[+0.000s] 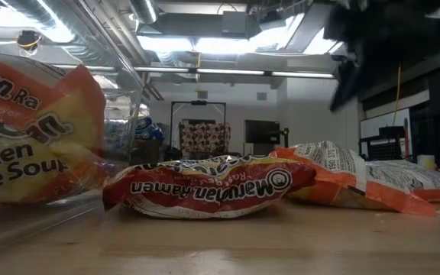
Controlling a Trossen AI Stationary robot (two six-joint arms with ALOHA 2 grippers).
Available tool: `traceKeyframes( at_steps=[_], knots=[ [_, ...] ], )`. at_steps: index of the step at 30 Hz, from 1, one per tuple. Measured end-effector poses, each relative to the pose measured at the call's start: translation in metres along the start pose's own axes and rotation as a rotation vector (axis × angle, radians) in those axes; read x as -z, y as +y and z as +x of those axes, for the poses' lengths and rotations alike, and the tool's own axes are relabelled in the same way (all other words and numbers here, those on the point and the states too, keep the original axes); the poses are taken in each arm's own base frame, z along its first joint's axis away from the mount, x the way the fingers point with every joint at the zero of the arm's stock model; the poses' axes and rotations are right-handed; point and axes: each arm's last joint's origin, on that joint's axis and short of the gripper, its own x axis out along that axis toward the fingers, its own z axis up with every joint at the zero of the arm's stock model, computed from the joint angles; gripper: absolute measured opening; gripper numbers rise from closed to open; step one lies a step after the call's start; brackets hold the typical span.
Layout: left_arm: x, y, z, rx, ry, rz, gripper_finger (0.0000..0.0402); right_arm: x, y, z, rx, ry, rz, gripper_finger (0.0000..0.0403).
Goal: Sort Maruchan noodles
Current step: Put the orange noodle pack into the right transparent bin
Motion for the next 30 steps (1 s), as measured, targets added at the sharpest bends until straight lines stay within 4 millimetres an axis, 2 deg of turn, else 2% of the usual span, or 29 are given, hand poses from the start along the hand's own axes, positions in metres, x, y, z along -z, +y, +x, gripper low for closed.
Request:
traceKeyframes(
  at_steps=[2, 5, 14, 20, 24, 30],
  knots=[
    [0.000, 0.000, 0.000, 0.003, -0.002, -0.005, 0.0137, 0.008, 0.003, 0.012, -0.010, -0.014, -0.015, 0.0243],
    [0.000, -0.001, 0.000, 0.012, 0.003, -0.009, 0.0137, 0.016, 0.006, 0.020, 0.015, -0.013, -0.054, 0.0243],
    [-0.001, -0.002, -0.001, 0.022, -0.001, -0.018, 0.0137, 0.023, 0.016, 0.021, 0.099, 0.004, -0.227, 0.0243],
    [-0.001, -0.003, -0.001, 0.025, -0.003, -0.021, 0.0137, 0.035, 0.014, 0.026, 0.092, 0.148, -0.131, 0.0246],
    [-0.001, -0.003, -0.001, 0.026, -0.003, -0.018, 0.0137, 0.042, 0.010, 0.026, 0.173, 0.217, -0.074, 0.0268],
    [-0.001, -0.003, -0.001, 0.026, -0.004, -0.018, 0.0137, 0.040, -0.005, 0.027, 0.192, 0.229, 0.006, 0.0330]
  ],
)
